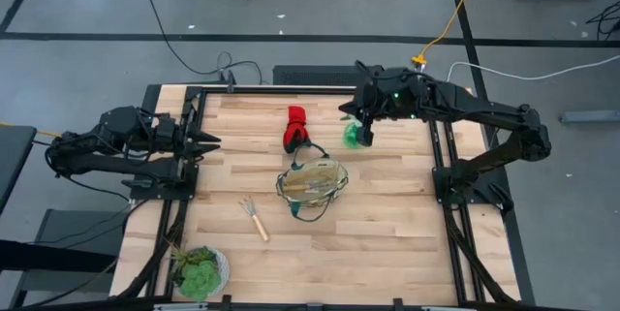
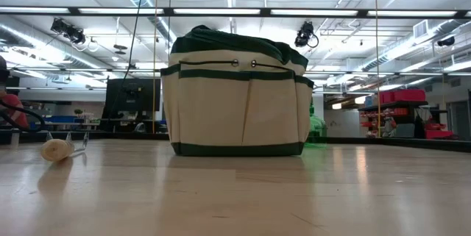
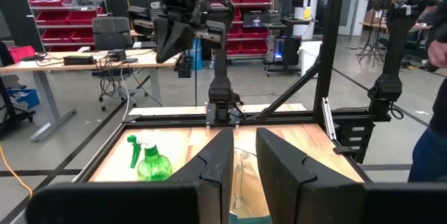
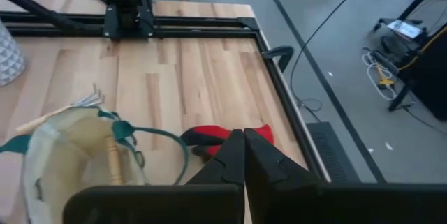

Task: Pick & Place Garden tools in Gardening bag
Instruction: Put the light brown trowel into the light brown and green gardening bag

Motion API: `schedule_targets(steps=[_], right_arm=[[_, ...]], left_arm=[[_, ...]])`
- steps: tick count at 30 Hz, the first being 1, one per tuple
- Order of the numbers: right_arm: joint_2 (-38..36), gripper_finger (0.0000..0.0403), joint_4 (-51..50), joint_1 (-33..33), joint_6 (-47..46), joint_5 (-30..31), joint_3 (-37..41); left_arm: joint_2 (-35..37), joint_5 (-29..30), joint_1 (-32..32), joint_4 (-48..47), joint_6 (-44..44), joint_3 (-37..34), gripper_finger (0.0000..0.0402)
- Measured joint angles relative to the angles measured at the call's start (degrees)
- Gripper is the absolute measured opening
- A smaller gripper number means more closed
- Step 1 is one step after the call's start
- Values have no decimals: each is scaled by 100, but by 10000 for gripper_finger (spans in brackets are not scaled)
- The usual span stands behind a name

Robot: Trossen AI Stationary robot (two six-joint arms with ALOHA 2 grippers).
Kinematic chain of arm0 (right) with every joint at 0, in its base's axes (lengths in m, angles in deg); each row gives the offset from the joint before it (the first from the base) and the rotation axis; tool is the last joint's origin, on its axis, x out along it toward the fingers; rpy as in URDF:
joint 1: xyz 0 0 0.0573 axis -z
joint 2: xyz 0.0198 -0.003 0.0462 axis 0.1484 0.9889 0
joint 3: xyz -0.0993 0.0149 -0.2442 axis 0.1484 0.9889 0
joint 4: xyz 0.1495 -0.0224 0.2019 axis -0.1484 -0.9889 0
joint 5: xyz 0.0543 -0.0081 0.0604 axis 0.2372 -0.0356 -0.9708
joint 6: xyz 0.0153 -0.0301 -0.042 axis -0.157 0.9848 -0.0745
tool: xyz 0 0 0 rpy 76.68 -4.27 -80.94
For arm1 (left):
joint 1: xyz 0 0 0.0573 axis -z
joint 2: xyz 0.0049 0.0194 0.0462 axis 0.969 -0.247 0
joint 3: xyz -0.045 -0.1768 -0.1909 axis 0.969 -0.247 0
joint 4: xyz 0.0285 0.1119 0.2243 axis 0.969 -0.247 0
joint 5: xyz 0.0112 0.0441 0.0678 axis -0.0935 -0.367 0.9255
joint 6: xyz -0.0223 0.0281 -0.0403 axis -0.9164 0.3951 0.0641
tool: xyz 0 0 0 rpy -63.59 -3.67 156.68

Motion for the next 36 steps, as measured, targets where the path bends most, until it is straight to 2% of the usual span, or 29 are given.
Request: schedule_targets(steps=[20,23,26,32,36], right_arm=[[-2,1,171,25,139,-4,0],[-2,2,166,-1,134,-4,0],[-2,3,176,-19,-1,-8,0],[-2,4,183,-21,-304,-103,0],[-117,2,468,-21,-949,-159,7]], left_arm=[[-1,-1,1,1,1,0,71],[-1,183,1,1,6,0,71],[-1,425,-1,0,8,0,71],[1,474,1,0,8,0,71],[-1,474,1,2,8,0,71]])
